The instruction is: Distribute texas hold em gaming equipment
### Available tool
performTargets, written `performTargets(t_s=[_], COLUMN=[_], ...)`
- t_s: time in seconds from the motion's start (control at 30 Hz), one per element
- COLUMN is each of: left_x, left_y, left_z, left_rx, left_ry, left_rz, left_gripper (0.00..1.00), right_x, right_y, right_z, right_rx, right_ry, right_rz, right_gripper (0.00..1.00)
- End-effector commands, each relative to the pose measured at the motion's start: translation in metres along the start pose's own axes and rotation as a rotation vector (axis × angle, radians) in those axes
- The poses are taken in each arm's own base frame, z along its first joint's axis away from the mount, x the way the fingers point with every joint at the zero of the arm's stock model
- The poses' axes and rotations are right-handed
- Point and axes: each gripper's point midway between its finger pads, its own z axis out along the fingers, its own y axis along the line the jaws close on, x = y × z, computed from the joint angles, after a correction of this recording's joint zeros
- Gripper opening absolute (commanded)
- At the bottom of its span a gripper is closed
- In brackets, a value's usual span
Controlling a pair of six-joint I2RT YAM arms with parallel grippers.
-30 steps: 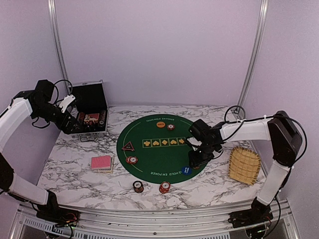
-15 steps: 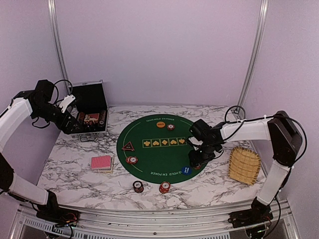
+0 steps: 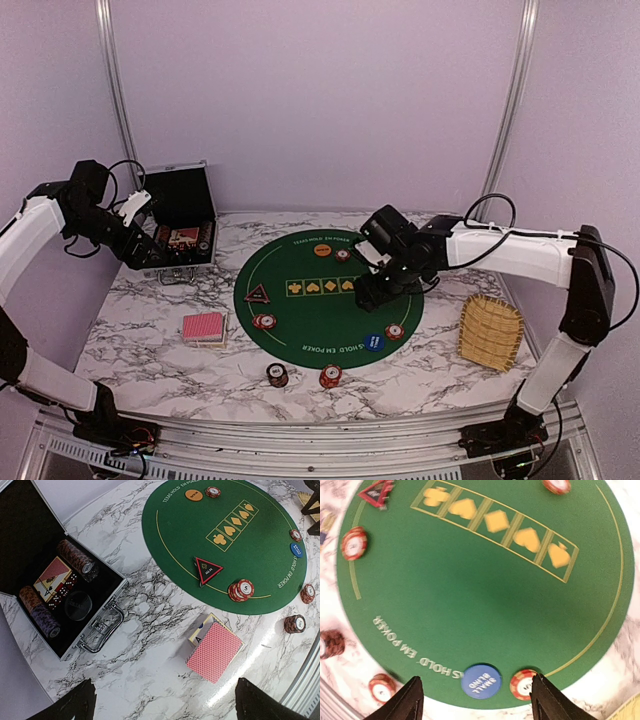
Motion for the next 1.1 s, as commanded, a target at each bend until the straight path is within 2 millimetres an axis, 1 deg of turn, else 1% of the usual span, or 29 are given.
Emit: performTargets(t_s=[0.0, 0.1, 0.17, 0.2, 0.23, 0.33, 0.43, 0.57, 0.67, 0.83, 1.03, 1.07], left_x=[-0.001, 0.001, 0.002, 0.003, 0.002, 0.005, 0.007, 0.006, 0.005, 0.004, -0.001, -0.002], left_y=[-0.007, -0.006, -0.003, -0.001, 0.001, 0.004, 0.004, 0.002, 0.002, 0.001, 0.002, 0.003], left_z=[-0.005, -0.003, 0.0, 0.001, 0.002, 0.005, 0.005, 0.003, 0.001, 0.0, -0.002, -0.003], left_rx=[0.016, 0.019, 0.012, 0.009, 0.005, -0.002, -0.005, -0.008, -0.011, -0.008, -0.011, -0.012], left_ry=[-0.003, 0.004, 0.018, 0.024, 0.03, 0.046, 0.05, 0.043, 0.037, 0.03, 0.02, 0.018], left_rz=[0.002, -0.005, -0.016, -0.025, -0.032, -0.045, -0.045, -0.038, -0.031, -0.025, -0.02, -0.019], left_gripper=[0.99, 0.99, 0.99, 0.99, 0.99, 0.99, 0.99, 0.99, 0.99, 0.99, 0.99, 0.99], right_x=[-0.013, -0.02, -0.021, -0.02, -0.017, -0.011, -0.008, -0.003, 0.0, 0.006, 0.014, 0.016], right_y=[0.065, 0.116, 0.143, 0.154, 0.169, 0.201, 0.223, 0.238, 0.245, 0.247, 0.244, 0.242], right_z=[-0.023, -0.027, -0.026, -0.022, -0.021, -0.013, -0.004, 0.011, 0.021, 0.032, 0.038, 0.039], right_rx=[-0.091, -0.181, -0.224, -0.231, -0.269, -0.309, -0.336, -0.362, -0.377, -0.379, -0.371, -0.367], right_ry=[-0.028, -0.049, -0.046, -0.038, -0.023, -0.004, 0.014, 0.039, 0.06, 0.089, 0.125, 0.126], right_rz=[-0.135, -0.227, -0.289, -0.32, -0.355, -0.439, -0.49, -0.526, -0.548, -0.578, -0.588, -0.611], right_gripper=[0.76, 0.83, 0.87, 0.88, 0.88, 0.9, 0.9, 0.9, 0.9, 0.87, 0.8, 0.79])
